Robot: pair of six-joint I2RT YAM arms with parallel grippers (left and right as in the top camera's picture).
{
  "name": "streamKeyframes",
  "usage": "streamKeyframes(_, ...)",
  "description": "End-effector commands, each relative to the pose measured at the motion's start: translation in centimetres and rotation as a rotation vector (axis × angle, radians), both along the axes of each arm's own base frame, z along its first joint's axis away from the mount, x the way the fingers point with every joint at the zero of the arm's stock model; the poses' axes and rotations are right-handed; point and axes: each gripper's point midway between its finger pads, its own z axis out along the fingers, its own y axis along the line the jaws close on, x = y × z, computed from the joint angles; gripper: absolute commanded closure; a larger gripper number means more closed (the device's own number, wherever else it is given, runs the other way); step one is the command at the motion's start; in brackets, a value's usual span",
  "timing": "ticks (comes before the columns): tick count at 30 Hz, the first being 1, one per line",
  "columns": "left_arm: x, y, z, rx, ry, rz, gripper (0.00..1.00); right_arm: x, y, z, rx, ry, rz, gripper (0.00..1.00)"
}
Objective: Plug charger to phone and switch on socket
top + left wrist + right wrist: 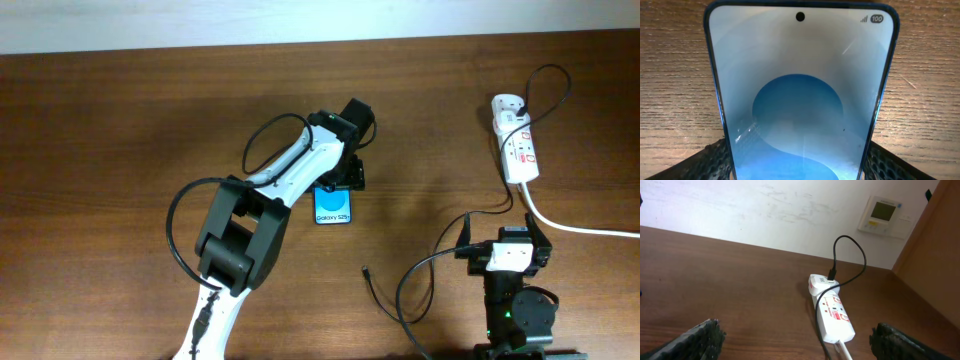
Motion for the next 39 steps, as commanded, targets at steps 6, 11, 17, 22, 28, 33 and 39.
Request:
streamKeyframes(6, -1.2, 0.7, -1.3, 0.036, 0.044, -0.002, 0.17, 0.0, -0.3, -0.3, -0.004, 0.009, -0.014, 0.02)
streamKeyframes(11, -1.2, 0.7, -1.3, 0.036, 0.045, -0.014, 0.17, 0.0, -0.3, -0.3, -0.004, 0.009, -0.014, 0.01)
streamKeyframes(17, 0.1, 0.8, 0.9, 0.027, 0.024, -0.016, 0.17, 0.0, -0.3, -0.3, -0.004, 0.008, -0.014, 0.02)
streamKeyframes(22, 1.5, 1.1, 2.5, 0.011, 0.002, -0.004, 0.17, 0.0, -0.3, -0.3, -0.004, 0.009, -0.014, 0.02)
streamKeyframes(28, 1.1, 1.8, 2.7, 0.001, 0.042, -0.027, 0.01, 0.0, -0.3, -0.3, -0.004, 0.009, -0.014, 0.02)
streamKeyframes(33, 0.2, 0.4, 2.6, -0.026, 0.058, -0.074, 0.01, 0.0, -0.3, -0.3, -0.004, 0.009, -0.014, 0.02)
streamKeyframes(39, -0.4, 0.2, 1.5, -0.017, 0.066, -0.062, 0.01, 0.0, -0.3, -0.3, -0.004, 0.009, -0.014, 0.02)
